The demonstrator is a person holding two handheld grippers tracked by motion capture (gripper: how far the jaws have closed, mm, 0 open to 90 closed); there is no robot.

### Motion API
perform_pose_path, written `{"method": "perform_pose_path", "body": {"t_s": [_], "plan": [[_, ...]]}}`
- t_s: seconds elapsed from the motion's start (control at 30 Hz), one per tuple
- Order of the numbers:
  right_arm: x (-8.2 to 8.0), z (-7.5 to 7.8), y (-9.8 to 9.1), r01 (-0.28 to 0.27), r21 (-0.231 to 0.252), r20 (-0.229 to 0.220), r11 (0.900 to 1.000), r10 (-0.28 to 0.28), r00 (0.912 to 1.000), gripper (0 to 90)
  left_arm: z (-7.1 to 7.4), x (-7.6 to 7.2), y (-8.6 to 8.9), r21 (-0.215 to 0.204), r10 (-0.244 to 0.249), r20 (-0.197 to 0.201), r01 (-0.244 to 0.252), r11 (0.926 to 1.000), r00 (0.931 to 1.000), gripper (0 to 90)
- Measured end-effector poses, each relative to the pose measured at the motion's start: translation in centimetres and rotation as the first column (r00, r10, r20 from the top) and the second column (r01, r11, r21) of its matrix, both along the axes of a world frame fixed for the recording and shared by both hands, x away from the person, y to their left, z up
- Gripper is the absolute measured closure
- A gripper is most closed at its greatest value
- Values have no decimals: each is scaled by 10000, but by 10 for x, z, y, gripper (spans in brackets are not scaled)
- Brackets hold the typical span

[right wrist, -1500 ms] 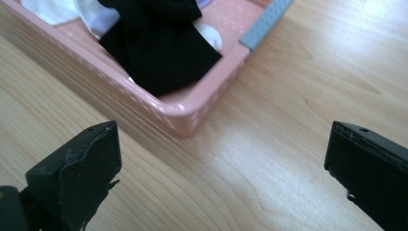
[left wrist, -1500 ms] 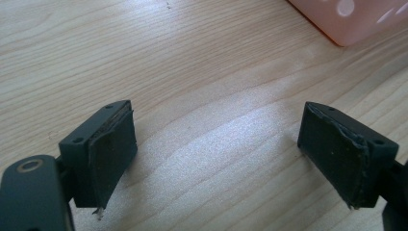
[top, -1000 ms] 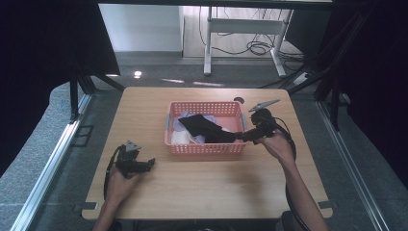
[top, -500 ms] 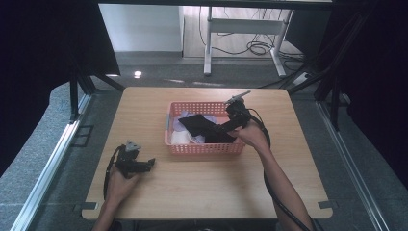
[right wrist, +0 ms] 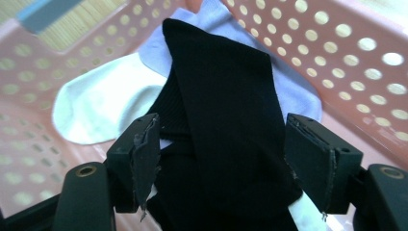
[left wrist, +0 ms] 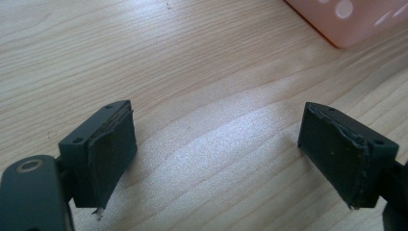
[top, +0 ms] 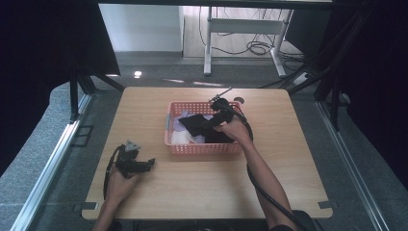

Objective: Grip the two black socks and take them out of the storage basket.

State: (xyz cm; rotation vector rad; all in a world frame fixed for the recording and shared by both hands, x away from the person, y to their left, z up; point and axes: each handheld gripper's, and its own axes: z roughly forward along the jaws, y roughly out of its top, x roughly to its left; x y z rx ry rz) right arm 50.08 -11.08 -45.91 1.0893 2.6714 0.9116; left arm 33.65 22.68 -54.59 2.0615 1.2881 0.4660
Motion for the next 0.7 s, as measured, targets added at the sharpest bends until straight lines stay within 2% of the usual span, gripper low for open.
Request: {"method": "perform_pose_path", "body": {"t_s": [0.1,0.13,0.2,0.27,0.3,0.33,0.37,0.43,0.5,0.7], "plan": [[6,-7,5,7,-123,-201,9999,-9,9998,342,0,0,0,-7,6,6,-6,10000,10000,130],[10,-13,9,-61,-206,-392,9998,52,9992,366,0,0,0,8,3,3,-3,10000,10000,130],[11,-14,10,-82,-265,-449,9996,70,9990,388,0,0,0,-6,2,0,-2,10000,10000,130],[13,-19,13,-155,-551,-629,9984,120,9979,440,0,0,0,-4,-4,-2,4,10000,10000,130],[15,-21,15,-181,-691,-724,9974,131,9973,502,0,0,0,1,-4,-3,4,10000,10000,130],[16,-23,18,-306,-767,-969,9966,231,9950,630,0,0,0,-1,-2,-1,2,10000,10000,130],[16,-23,18,-306,-767,-969,9966,231,9950,630,0,0,0,18,-7,-14,7,10000,10000,130],[15,-22,19,-277,-947,-769,9951,204,9968,763,0,0,0,-11,-17,-15,17,10000,10000,130],[14,-20,18,-316,-899,-747,9955,249,9969,809,0,0,0,-19,-1,-26,1,10000,10000,130],[10,2,10,-186,-260,-129,9995,182,9998,828,0,0,0,33,-5,-11,5,10000,10000,130]]}}
